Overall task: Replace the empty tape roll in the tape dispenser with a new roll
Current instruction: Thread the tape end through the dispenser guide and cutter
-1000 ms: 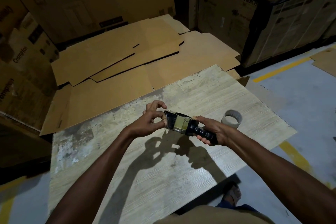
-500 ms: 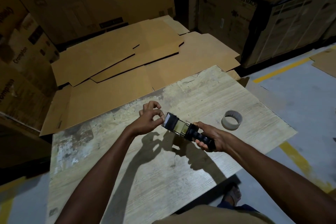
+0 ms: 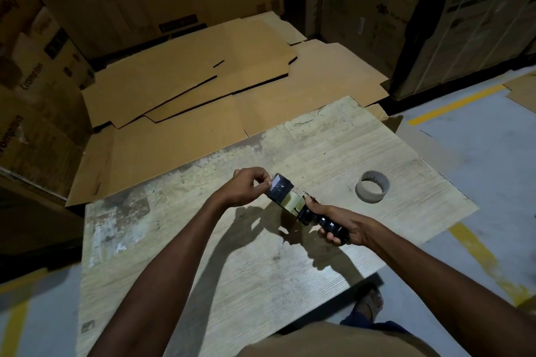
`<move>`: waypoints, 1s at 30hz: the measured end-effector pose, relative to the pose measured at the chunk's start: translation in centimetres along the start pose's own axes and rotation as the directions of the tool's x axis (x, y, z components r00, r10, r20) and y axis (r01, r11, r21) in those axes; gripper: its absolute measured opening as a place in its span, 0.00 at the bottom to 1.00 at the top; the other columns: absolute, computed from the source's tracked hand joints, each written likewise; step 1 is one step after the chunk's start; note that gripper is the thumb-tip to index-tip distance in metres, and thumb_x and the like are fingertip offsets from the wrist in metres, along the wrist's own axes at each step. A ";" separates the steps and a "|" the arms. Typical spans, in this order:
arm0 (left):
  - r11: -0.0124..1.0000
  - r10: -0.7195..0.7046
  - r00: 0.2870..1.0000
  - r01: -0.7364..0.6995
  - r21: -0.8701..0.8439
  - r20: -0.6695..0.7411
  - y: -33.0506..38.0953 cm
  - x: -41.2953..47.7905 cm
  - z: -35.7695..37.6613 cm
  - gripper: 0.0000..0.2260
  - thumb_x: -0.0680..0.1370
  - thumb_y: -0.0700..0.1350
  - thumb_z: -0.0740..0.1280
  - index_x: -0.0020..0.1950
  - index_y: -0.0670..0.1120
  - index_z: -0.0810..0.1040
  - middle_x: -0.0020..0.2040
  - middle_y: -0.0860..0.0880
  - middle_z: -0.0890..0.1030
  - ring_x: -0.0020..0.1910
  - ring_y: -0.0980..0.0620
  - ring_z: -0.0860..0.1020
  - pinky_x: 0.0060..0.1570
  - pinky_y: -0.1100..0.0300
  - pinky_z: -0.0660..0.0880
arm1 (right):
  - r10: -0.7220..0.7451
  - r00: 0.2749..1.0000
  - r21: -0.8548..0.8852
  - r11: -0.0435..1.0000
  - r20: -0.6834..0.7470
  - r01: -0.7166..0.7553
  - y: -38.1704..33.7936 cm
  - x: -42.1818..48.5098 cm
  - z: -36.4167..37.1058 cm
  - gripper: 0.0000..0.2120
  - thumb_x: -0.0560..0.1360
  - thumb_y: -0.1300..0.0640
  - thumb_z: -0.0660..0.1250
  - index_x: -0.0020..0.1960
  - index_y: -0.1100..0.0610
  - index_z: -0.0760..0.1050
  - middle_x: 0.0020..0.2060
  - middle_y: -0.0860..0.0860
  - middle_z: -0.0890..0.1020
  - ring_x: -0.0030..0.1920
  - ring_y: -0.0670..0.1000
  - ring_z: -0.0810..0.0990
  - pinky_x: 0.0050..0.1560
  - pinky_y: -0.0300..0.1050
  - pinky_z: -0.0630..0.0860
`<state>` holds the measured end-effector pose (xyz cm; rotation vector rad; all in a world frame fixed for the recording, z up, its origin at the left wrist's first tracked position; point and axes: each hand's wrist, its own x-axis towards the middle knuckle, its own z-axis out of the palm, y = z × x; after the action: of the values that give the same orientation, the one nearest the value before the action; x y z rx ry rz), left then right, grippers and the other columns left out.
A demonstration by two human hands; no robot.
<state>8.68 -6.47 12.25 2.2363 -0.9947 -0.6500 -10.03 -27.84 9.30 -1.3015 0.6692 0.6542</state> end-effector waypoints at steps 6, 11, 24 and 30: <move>0.999 0.019 1.000 -0.020 -0.030 -0.011 0.6 0.4 -0.2 0.07 0.80 0.47 0.66 0.45 0.47 0.82 0.43 0.52 0.84 0.46 0.53 0.82 0.55 0.46 0.77 | 0.014 1.000 -0.128 0.992 -0.006 -0.014 -1.1 0.0 -0.5 0.32 0.75 0.31 0.66 0.56 0.62 0.76 0.34 0.55 0.82 0.30 0.49 0.80 0.31 0.42 0.80; 0.997 0.004 1.000 -0.005 -0.079 -0.015 1.0 0.5 -0.4 0.06 0.81 0.40 0.68 0.47 0.42 0.84 0.43 0.48 0.86 0.43 0.55 0.83 0.42 0.65 0.75 | 0.042 0.998 -0.282 0.958 -0.049 -0.054 -2.0 0.0 -0.4 0.31 0.78 0.30 0.60 0.51 0.60 0.76 0.37 0.55 0.78 0.33 0.50 0.75 0.33 0.42 0.75; 0.950 -0.081 0.987 0.035 -0.311 -0.137 0.6 1.1 2.2 0.05 0.78 0.35 0.71 0.44 0.38 0.86 0.39 0.43 0.87 0.39 0.52 0.85 0.41 0.61 0.80 | -0.066 0.986 -0.463 0.886 -0.156 -0.013 -0.3 0.5 -0.7 0.37 0.77 0.26 0.55 0.53 0.61 0.78 0.39 0.54 0.80 0.36 0.51 0.76 0.39 0.45 0.75; 0.939 -0.106 0.984 0.052 -0.340 -0.144 0.8 1.4 2.2 0.05 0.78 0.35 0.71 0.44 0.36 0.86 0.39 0.41 0.87 0.39 0.50 0.85 0.42 0.60 0.81 | -0.113 0.978 -0.491 0.871 -0.174 0.013 -0.1 0.6 -0.9 0.41 0.78 0.27 0.55 0.57 0.65 0.80 0.38 0.55 0.81 0.37 0.52 0.78 0.39 0.45 0.77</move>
<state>7.70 -8.70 10.98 1.9976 -0.6606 -0.6116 -9.62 -28.68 8.84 -1.8730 0.6396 0.6696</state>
